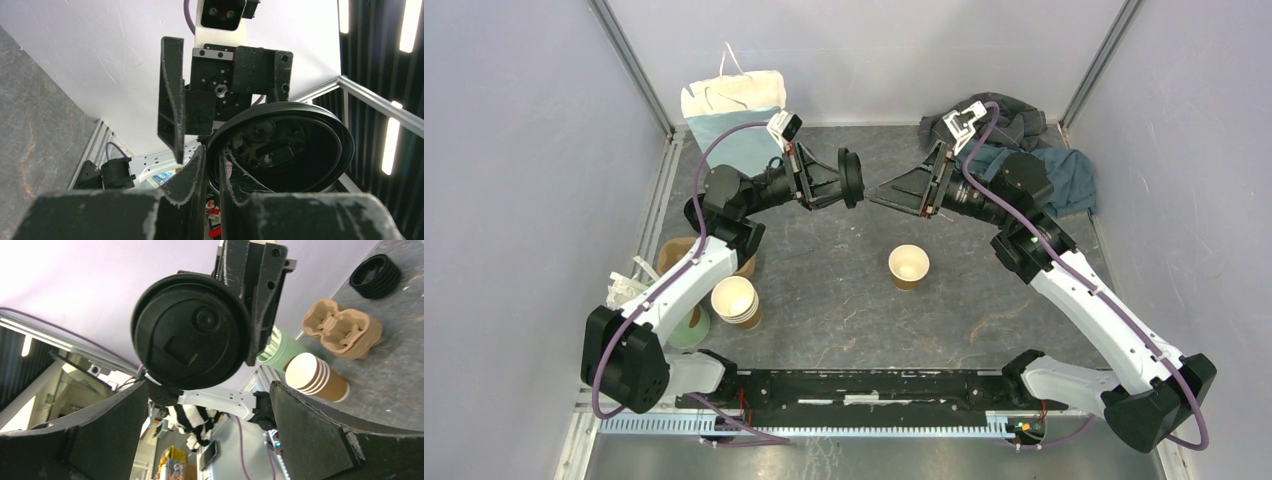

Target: Pack the takeout coffee

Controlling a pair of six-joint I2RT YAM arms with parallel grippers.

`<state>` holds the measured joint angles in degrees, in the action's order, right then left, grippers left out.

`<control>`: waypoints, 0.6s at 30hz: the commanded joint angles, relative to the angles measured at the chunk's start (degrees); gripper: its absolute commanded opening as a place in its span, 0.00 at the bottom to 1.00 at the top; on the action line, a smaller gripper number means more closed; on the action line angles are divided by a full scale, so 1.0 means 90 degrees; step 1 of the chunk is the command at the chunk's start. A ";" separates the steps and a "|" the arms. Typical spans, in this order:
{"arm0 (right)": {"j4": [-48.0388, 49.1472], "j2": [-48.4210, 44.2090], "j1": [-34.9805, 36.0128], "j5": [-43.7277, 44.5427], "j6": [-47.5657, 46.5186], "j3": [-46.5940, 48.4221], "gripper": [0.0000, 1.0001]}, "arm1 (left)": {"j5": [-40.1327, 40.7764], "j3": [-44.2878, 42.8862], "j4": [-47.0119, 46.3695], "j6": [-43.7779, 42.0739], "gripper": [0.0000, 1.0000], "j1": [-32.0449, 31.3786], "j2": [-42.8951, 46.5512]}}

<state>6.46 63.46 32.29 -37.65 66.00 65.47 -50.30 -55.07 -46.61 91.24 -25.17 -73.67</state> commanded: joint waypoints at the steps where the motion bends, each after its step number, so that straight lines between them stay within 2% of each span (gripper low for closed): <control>1: 0.0729 -0.0019 0.0016 -0.0284 0.0724 0.0294 0.98 | -0.0248 -0.0057 0.0115 -0.0714 0.02 -0.0029 0.0188; 5: 0.0939 -0.0014 0.0035 -0.0281 0.0991 0.0196 0.98 | -0.0231 -0.0127 0.0511 -0.1070 0.02 -0.0020 0.0207; 18: 0.0903 0.0041 0.0080 -0.0088 0.1189 -0.0046 0.98 | -0.0308 -0.0249 0.0643 -0.1325 0.02 -0.0028 0.0170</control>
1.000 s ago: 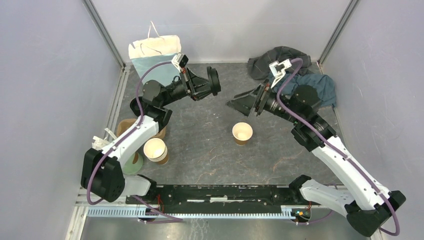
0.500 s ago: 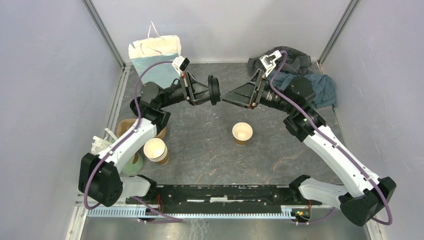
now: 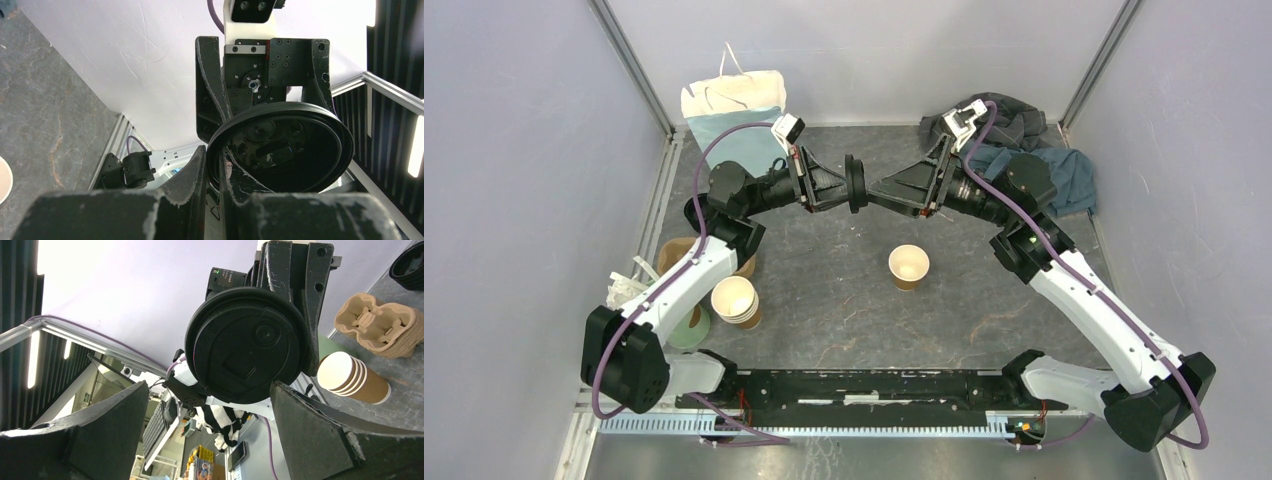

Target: Pack the takeout coffee

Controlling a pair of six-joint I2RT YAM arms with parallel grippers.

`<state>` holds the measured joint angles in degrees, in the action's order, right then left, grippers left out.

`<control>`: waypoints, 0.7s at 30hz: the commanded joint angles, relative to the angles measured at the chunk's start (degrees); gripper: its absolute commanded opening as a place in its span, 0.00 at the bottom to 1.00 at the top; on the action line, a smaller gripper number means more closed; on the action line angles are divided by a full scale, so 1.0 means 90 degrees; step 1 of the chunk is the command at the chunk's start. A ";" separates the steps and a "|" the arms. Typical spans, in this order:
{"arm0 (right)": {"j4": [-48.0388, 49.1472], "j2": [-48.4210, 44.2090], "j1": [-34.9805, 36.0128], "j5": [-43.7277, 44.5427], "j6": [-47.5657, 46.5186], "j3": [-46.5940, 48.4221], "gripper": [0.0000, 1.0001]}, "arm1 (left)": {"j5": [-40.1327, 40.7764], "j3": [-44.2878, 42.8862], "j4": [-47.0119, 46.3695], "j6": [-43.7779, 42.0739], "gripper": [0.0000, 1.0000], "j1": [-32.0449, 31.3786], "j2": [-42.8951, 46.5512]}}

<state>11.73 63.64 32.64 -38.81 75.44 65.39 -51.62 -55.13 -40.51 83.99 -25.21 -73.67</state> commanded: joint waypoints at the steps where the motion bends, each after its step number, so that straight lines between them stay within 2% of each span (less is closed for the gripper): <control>1: 0.0223 0.0010 0.0046 0.0076 0.0119 -0.0029 0.98 | -0.0158 -0.0234 -0.0001 -0.0560 0.02 -0.0021 0.0184; 12: -0.0292 -0.0139 0.0052 0.0355 -0.0014 -0.0280 0.98 | -0.0007 -0.0203 0.0082 -0.0990 0.02 -0.0021 0.0410; 21: 0.0469 0.0052 0.0130 0.0226 0.0522 -0.0263 0.98 | 0.0014 -0.0361 0.0750 -0.1656 0.02 -0.0021 0.0509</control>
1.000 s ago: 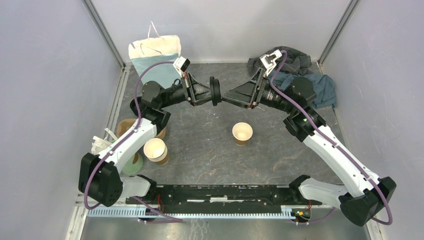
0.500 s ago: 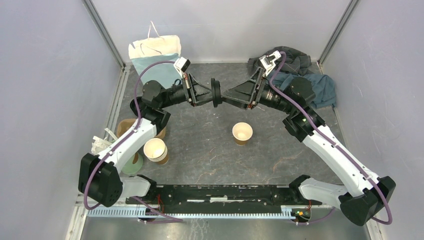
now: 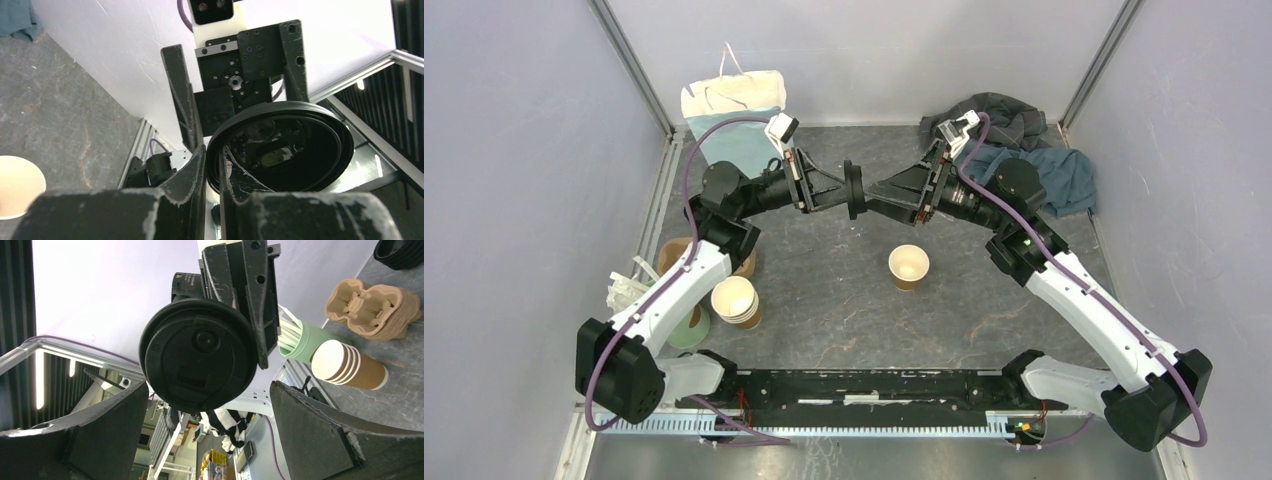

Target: Pack the takeout coffee

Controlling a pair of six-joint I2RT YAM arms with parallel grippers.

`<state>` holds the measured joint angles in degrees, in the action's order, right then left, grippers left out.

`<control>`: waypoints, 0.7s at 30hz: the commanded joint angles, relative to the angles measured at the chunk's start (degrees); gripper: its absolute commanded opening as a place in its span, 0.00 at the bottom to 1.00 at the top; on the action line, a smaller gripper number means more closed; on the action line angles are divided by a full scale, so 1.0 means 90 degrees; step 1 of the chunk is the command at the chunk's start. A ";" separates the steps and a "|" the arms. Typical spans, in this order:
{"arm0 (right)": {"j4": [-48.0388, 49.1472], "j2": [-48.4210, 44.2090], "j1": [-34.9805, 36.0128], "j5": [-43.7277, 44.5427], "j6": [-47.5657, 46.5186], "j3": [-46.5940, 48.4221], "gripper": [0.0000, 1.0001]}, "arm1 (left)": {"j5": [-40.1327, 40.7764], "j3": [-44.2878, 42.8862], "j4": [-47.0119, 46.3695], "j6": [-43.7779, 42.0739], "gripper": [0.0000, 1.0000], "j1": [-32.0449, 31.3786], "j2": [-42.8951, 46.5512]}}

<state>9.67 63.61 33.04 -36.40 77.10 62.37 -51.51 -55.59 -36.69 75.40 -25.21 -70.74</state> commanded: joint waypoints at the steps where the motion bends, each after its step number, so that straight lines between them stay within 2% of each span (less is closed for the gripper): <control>1: 0.0797 0.0076 0.0101 -0.0063 0.0404 0.0069 0.98 | 0.0005 -0.0316 0.0351 -0.0728 0.02 -0.0022 0.0184; 10: 0.0994 0.0120 0.0148 0.0016 0.0583 0.0022 0.98 | 0.0006 -0.0291 0.0428 -0.0897 0.02 -0.0021 0.0230; 14: 0.1090 0.0097 0.0156 0.0051 0.0713 -0.0097 0.94 | 0.0004 -0.0259 0.0456 -0.1018 0.02 -0.0031 0.0294; 21: 0.1018 0.0129 0.0156 0.0042 0.0672 -0.0055 0.92 | 0.0003 -0.0297 0.0507 -0.1136 0.02 -0.0031 0.0336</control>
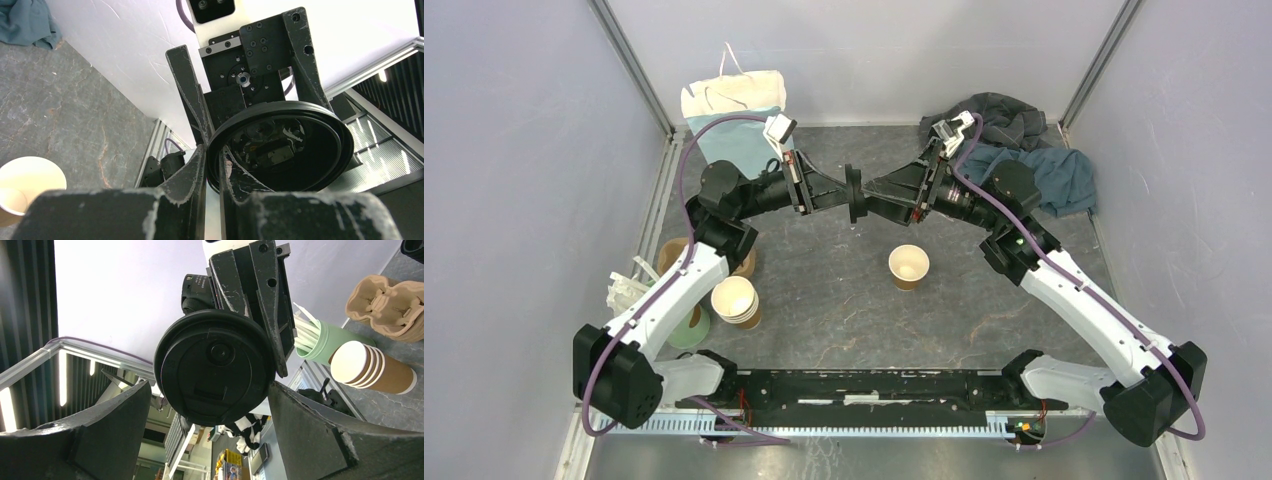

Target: Pack the takeout coffee

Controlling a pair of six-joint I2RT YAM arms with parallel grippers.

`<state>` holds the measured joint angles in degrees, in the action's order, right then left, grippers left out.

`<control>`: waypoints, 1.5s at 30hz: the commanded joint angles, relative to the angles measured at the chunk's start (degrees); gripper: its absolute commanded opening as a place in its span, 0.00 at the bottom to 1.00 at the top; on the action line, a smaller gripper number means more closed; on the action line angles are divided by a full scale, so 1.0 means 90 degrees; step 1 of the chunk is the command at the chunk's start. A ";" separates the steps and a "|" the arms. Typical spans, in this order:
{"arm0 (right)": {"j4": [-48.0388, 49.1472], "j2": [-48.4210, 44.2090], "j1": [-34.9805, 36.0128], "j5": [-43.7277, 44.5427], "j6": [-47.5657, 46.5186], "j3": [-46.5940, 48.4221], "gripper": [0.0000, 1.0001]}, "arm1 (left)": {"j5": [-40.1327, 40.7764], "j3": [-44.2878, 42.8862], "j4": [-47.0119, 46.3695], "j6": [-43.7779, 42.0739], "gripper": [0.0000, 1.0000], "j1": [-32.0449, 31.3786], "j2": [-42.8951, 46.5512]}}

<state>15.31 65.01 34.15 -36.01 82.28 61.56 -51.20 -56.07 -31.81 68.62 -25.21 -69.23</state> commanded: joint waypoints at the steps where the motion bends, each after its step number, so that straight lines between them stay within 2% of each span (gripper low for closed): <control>1: 0.0397 -0.0022 0.0028 -0.0020 0.0096 0.0048 0.93 | -0.0027 -0.0244 -0.0018 -0.0384 0.02 -0.0033 0.0166; 15: 0.0243 0.0071 0.0029 -0.0111 -0.0050 0.0169 0.90 | 0.0082 -0.0284 0.0351 -0.0617 0.02 -0.0099 0.0227; 18: 0.0247 0.0083 0.0031 -0.0120 -0.0042 0.0161 0.85 | 0.0102 -0.0292 0.0358 -0.0613 0.02 -0.0114 0.0232; 36: 0.0305 0.0098 0.0034 -0.0139 -0.0019 0.0072 0.76 | 0.0244 -0.0380 0.0767 -0.0816 0.02 -0.0120 0.0232; 39: 0.0436 0.0083 0.0031 -0.0135 -0.0007 0.0033 0.75 | 0.0294 -0.0428 0.1091 -0.0983 0.07 -0.0115 0.0237; 45: 0.0652 -0.0047 -0.0007 -0.0081 0.0123 -0.0220 0.72 | 0.0505 -0.0436 0.1843 -0.1363 0.25 -0.0100 0.0330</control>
<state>15.94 65.87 34.13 -36.05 81.84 60.71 -48.56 -58.28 -20.47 62.22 -26.02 -67.90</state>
